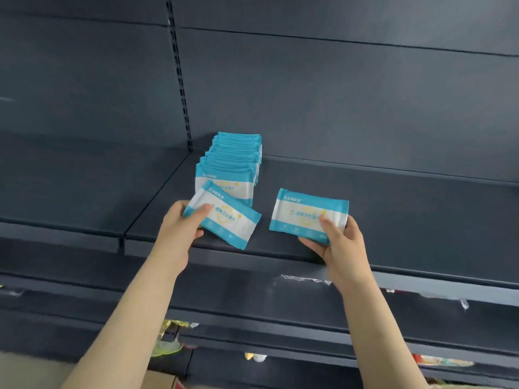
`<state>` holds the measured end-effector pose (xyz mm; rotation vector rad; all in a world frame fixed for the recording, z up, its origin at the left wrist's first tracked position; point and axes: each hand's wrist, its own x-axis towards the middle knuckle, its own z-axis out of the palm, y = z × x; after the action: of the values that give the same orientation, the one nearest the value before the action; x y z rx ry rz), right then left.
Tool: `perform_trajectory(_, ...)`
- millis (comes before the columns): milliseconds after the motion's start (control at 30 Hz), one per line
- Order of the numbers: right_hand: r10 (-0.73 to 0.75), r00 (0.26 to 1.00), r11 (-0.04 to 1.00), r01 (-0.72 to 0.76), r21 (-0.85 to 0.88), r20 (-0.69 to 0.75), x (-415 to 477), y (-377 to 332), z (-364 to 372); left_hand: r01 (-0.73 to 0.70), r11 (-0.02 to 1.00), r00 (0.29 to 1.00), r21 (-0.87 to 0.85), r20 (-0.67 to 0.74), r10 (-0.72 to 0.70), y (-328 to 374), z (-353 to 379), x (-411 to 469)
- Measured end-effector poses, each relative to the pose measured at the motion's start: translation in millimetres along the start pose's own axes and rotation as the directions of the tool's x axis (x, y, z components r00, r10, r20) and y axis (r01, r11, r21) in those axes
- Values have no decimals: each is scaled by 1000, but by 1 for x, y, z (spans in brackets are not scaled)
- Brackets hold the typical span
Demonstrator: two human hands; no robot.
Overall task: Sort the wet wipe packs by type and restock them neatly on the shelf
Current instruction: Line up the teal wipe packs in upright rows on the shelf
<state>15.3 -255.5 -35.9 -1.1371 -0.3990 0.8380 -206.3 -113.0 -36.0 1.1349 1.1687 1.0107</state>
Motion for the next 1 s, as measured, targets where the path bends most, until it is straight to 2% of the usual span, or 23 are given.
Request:
perform_trajectory(200,41,998,995,-45,89,36,32,5,11,-47,997,995,-61,81,52,3,2,28)
perform_trajectory(300,61,997,991,-66,113,47,38,5,11,-87,994,993,60,89,81,2,2,38)
perform_trajectory(367,58,996,991,-65,115,60,40,6,10,-160,972,986,171,65,151,1,2,45)
perform_trajectory(467,41,997,996,-46,72,69,41,7,13,-281,856,954,434,30,299,2,3,56)
perform_trajectory(600,-18,998,999,20,-32,67,41,9,25,-356,744,916,565,53,397,-2,0,75)
perform_trajectory(667,-45,996,995,51,-80,78,40,13,34,-361,730,916,580,72,396,-3,-6,83)
perform_trajectory(800,-62,988,990,79,-120,140,37,29,62,-369,777,929,511,166,331,7,-19,91)
perform_trajectory(933,-96,984,947,138,-292,153,38,48,95,-331,842,935,425,270,231,24,-41,104)
perform_trajectory(1000,-143,982,898,180,-400,122,40,59,108,-358,833,913,421,344,218,32,-51,109)
